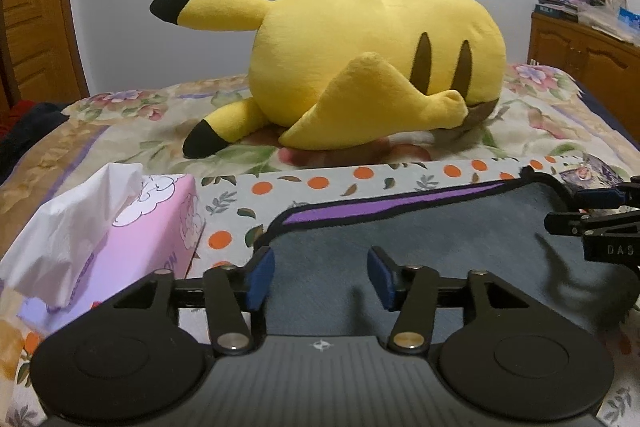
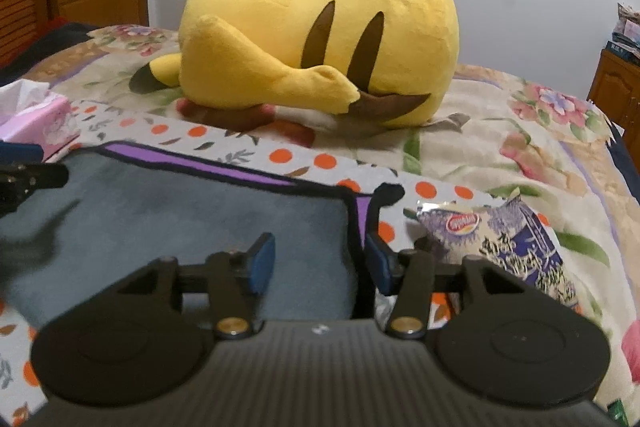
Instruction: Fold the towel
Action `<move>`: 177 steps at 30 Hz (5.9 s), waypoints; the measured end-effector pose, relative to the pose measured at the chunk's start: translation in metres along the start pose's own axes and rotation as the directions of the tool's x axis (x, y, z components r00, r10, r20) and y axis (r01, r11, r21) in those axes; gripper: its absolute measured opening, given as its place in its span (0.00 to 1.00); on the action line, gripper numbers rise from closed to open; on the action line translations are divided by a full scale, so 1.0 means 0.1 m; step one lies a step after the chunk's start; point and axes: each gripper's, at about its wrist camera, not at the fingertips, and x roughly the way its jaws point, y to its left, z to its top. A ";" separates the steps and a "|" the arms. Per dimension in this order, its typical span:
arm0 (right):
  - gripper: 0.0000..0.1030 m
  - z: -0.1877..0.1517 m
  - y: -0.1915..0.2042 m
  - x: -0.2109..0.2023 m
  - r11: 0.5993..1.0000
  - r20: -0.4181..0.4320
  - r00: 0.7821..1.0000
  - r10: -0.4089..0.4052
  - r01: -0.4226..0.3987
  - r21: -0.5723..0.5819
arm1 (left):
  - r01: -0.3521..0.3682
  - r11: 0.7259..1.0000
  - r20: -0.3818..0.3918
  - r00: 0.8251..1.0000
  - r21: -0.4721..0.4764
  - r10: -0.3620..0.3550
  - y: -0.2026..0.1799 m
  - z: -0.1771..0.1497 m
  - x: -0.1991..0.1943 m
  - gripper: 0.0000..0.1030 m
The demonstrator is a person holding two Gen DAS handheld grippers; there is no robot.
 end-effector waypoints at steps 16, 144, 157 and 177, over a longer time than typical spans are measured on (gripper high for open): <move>0.54 -0.29 0.02 -0.70 0.997 -0.024 0.999 0.047 -0.045 0.066 | 0.023 0.999 -0.036 0.999 0.028 -0.022 -0.29 -0.17 -0.63 0.74; 1.00 -1.36 0.39 -3.22 0.995 0.119 0.993 -0.020 0.007 0.103 | -0.002 1.000 -0.017 1.000 -0.030 0.002 -0.54 -1.43 -3.27 1.00; 1.00 -1.37 0.37 -3.21 0.993 0.132 0.991 -0.025 0.010 0.114 | -0.015 0.999 0.024 1.000 -0.032 0.016 -0.53 -1.42 -3.34 1.00; 1.00 -1.37 0.33 -3.29 0.990 0.194 0.980 -0.052 0.026 0.136 | -0.021 0.999 0.132 0.991 -0.030 0.025 -0.53 -1.38 -3.50 1.00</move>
